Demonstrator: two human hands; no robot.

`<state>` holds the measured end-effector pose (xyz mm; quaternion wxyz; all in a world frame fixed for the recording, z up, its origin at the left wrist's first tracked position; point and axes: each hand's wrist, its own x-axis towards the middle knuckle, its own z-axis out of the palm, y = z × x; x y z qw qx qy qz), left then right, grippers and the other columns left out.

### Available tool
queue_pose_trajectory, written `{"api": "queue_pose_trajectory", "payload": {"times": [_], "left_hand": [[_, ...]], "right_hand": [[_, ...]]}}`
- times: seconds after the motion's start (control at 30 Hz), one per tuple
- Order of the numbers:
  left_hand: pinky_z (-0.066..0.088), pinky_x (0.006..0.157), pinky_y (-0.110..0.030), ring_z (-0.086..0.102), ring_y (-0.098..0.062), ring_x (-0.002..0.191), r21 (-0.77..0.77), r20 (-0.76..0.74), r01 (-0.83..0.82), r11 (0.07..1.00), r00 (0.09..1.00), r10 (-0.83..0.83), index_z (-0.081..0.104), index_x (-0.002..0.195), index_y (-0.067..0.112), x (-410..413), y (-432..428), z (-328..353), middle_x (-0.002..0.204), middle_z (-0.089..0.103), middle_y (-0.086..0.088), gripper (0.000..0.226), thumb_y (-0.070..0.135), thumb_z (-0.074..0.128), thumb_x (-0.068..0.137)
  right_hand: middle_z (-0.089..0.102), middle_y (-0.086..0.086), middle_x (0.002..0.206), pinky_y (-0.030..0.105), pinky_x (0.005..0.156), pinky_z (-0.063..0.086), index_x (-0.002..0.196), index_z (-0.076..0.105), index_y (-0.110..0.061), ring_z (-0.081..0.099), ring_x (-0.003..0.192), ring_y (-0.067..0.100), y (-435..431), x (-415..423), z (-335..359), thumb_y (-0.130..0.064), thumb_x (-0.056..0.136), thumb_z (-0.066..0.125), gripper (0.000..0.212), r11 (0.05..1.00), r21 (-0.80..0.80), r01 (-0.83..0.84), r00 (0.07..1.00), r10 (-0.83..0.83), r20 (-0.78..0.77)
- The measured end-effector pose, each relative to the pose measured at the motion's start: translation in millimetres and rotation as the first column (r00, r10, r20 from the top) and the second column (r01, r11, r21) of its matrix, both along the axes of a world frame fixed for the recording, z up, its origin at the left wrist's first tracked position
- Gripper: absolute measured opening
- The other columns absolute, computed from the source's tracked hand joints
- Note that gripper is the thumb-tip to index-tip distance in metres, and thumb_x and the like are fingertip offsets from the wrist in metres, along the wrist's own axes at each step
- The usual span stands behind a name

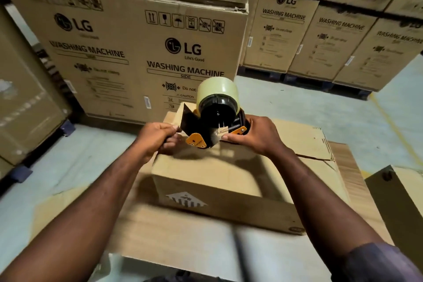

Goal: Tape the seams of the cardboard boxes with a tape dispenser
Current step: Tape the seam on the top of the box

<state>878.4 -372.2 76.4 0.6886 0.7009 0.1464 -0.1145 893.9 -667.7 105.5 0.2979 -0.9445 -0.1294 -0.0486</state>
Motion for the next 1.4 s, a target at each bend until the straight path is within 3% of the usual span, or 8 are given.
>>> {"api": "queue_pose_trajectory", "payload": {"times": [0.27,0.53,0.7,0.87,0.97,1.13,1.27,1.4], "left_hand": [[0.055,0.054,-0.016,0.068,-0.009,0.058,0.155,0.060,-0.091,0.984,0.995,0.082,0.073,0.097,0.004,30,45,-8,0.081,0.074,-0.015,0.014,0.015,0.065,0.097],[0.050,0.048,-0.016,0.058,-0.009,0.047,0.155,0.003,-0.067,0.986,0.998,0.067,0.070,0.092,-0.005,48,43,-30,0.075,0.067,-0.018,0.019,0.010,0.062,0.099],[0.044,0.047,-0.017,0.051,-0.004,0.045,0.216,-0.002,-0.072,0.974,0.997,0.075,0.069,0.080,0.009,49,36,-55,0.063,0.062,-0.001,0.025,0.021,0.061,0.100],[0.054,0.067,-0.033,0.066,-0.027,0.071,-0.108,-0.258,-0.080,0.991,0.965,0.050,0.068,0.095,0.009,41,19,-69,0.086,0.070,-0.017,0.028,0.032,0.054,0.102],[0.059,0.073,-0.040,0.070,-0.033,0.079,-0.008,-0.356,-0.032,0.999,0.934,0.027,0.071,0.095,0.006,31,23,-91,0.091,0.073,-0.020,0.025,0.030,0.070,0.088],[0.047,0.067,-0.029,0.060,-0.017,0.074,0.165,-0.084,-0.240,0.957,0.963,0.256,0.065,0.106,0.015,49,28,-82,0.091,0.067,-0.005,0.017,0.025,0.061,0.094],[0.047,0.077,-0.030,0.059,-0.016,0.094,0.241,0.050,-0.179,0.954,0.984,0.172,0.061,0.109,0.021,53,9,-59,0.105,0.063,0.003,0.015,0.031,0.057,0.098],[0.039,0.063,-0.021,0.056,-0.013,0.093,0.358,0.157,-0.198,0.912,0.976,0.150,0.057,0.113,0.020,43,2,-59,0.105,0.060,0.004,0.014,0.027,0.053,0.102]], "right_hand": [[0.073,-0.013,0.082,0.030,0.069,0.053,0.096,0.072,-0.033,0.066,0.079,0.009,29,19,2,-0.077,0.068,0.076,0.053,0.994,-0.109,0.032,0.999,-0.033,-0.001],[0.072,-0.012,0.079,0.032,0.067,0.056,0.097,0.073,-0.031,0.065,0.075,0.009,32,32,-12,-0.092,0.059,0.062,0.073,0.977,-0.208,0.044,0.997,-0.056,-0.051],[0.073,-0.012,0.083,0.028,0.064,0.049,0.101,0.072,-0.030,0.066,0.078,0.010,33,33,-24,-0.079,0.069,0.073,0.058,0.976,-0.216,0.002,0.992,-0.029,-0.119],[0.074,-0.012,0.088,0.026,0.065,0.048,0.106,0.072,-0.031,0.066,0.080,0.010,32,37,-31,-0.074,0.072,0.076,0.055,0.981,-0.194,-0.013,0.991,-0.013,-0.137],[0.072,-0.013,0.087,0.025,0.063,0.044,0.105,0.072,-0.031,0.065,0.080,0.009,32,40,-33,-0.072,0.071,0.078,0.054,0.985,-0.174,-0.014,0.986,-0.015,-0.168],[0.075,-0.010,0.086,0.025,0.067,0.054,0.099,0.074,-0.026,0.069,0.079,0.006,32,54,-18,-0.075,0.058,0.082,0.064,0.977,-0.197,-0.083,0.949,0.017,-0.315],[0.071,-0.013,0.081,0.007,0.051,0.043,0.092,0.069,-0.027,0.064,0.060,-0.009,29,60,-17,-0.041,0.071,0.092,0.035,0.994,-0.053,-0.097,0.899,0.065,-0.433],[0.075,-0.013,0.087,0.027,0.072,0.057,0.098,0.073,-0.028,0.069,0.080,0.001,31,55,-22,-0.058,0.065,0.089,0.048,0.991,-0.087,-0.100,0.924,0.061,-0.377]]}}
